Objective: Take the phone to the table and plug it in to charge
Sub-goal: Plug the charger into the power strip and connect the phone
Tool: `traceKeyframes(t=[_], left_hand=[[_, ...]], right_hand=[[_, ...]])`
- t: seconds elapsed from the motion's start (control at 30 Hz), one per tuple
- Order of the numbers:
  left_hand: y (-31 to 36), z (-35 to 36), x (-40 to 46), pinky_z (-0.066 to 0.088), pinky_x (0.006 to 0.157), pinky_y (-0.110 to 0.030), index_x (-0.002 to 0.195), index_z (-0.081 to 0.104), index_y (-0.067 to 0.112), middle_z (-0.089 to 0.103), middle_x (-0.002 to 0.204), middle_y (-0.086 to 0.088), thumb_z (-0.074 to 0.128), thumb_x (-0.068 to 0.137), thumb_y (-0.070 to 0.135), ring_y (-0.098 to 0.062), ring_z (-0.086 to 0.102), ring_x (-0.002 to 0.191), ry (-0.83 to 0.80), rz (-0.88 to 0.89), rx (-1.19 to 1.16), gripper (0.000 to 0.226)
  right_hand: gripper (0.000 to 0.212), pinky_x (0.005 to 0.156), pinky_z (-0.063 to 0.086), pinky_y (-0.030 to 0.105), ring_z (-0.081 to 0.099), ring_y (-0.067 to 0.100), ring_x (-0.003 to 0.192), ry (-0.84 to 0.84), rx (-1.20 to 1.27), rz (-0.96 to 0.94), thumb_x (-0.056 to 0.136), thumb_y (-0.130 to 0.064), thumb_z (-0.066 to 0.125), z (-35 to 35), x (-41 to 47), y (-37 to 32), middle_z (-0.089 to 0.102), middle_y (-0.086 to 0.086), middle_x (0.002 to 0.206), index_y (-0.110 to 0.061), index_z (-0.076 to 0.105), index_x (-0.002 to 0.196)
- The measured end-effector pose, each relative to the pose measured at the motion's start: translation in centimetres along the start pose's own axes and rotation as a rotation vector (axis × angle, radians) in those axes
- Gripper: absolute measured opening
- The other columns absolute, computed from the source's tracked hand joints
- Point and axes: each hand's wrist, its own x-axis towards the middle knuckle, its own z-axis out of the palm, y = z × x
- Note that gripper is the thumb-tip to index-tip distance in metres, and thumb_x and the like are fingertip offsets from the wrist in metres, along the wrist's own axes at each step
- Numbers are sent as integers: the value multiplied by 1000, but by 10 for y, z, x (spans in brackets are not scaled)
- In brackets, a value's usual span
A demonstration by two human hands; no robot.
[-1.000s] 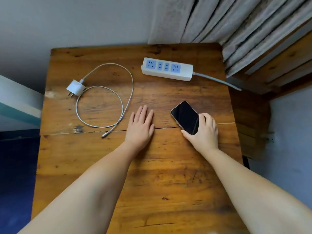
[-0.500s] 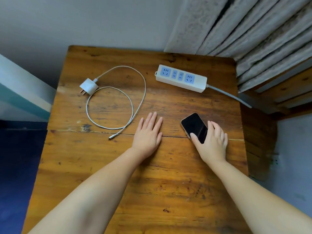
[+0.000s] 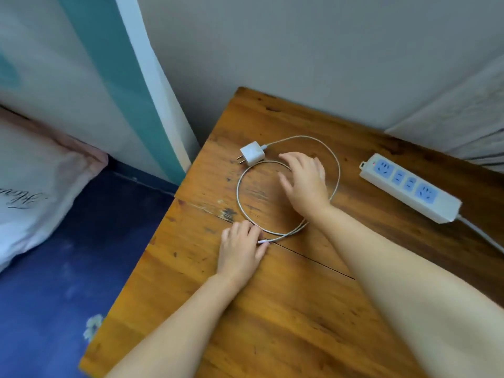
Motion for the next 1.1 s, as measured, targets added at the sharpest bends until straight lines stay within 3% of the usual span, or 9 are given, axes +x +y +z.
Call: traceKeyframes(t=[0.17,0.27,0.4,0.53,0.63,0.73,0.83,0.97,1.1], left_hand=[[-12,-1,6,40,80,-39,88,62,15,62,90,-4,60,87,31,-27,54,90,76,36,-137,16],[-17,-6,9,37,79,-36,88,62,14,63,88,-3,61,87,27,-25,55,89,89,-15,-271,14],[-20,-18,14,41,74,-31,86,64,11,62,82,-2,65,85,18,-16,52,75,67,-120,-511,7],[-4,-46,22,41,63,-17,81,66,10,61,74,-5,67,83,9,-9,51,65,119,-226,-809,3],[25,-74,37,46,73,-13,81,66,16,64,76,1,64,85,8,-3,58,73,177,-289,-1168,9],[54,-100,55,51,95,-29,94,62,11,72,96,-2,55,92,11,-16,65,105,194,-351,-1745,7],[78,-114,74,57,84,-33,96,56,11,76,88,-4,50,96,15,-20,71,93,246,-343,-2079,7],[108,-104,90,56,58,-26,91,63,16,61,53,7,49,96,22,-7,55,45,321,-331,-1700,15],[139,-74,90,56,53,-29,101,64,9,57,49,8,50,95,20,-7,50,39,101,-261,-1363,19]], right_hand=[[64,113,9,60,22,25,141,-256,-192,-135,88,-23,54,33,59,-11,29,5,153,-23,25,145],[64,111,6,64,22,28,141,-365,-241,-114,89,-22,51,39,74,-9,33,8,151,-24,22,145],[47,111,17,56,43,33,123,-279,-281,-148,88,-27,54,32,76,-12,53,11,129,-17,41,132],[45,86,42,44,49,34,111,-191,-173,-121,87,-29,59,6,63,-18,54,14,122,-14,44,127],[46,79,45,39,53,30,105,-117,-17,35,86,-31,61,-34,52,-6,51,12,123,-15,45,126],[48,66,41,24,54,18,88,-61,217,347,86,-35,60,-87,37,32,54,3,112,-12,46,126],[52,51,38,22,53,12,67,-39,480,634,84,-32,63,-142,9,85,59,2,96,-7,47,127],[55,68,42,27,58,22,95,-40,49,627,81,-30,69,-186,-27,139,59,8,117,-14,49,130],[54,84,47,38,56,29,111,-228,-290,510,80,-31,69,-196,-39,165,60,11,127,-17,51,130]])
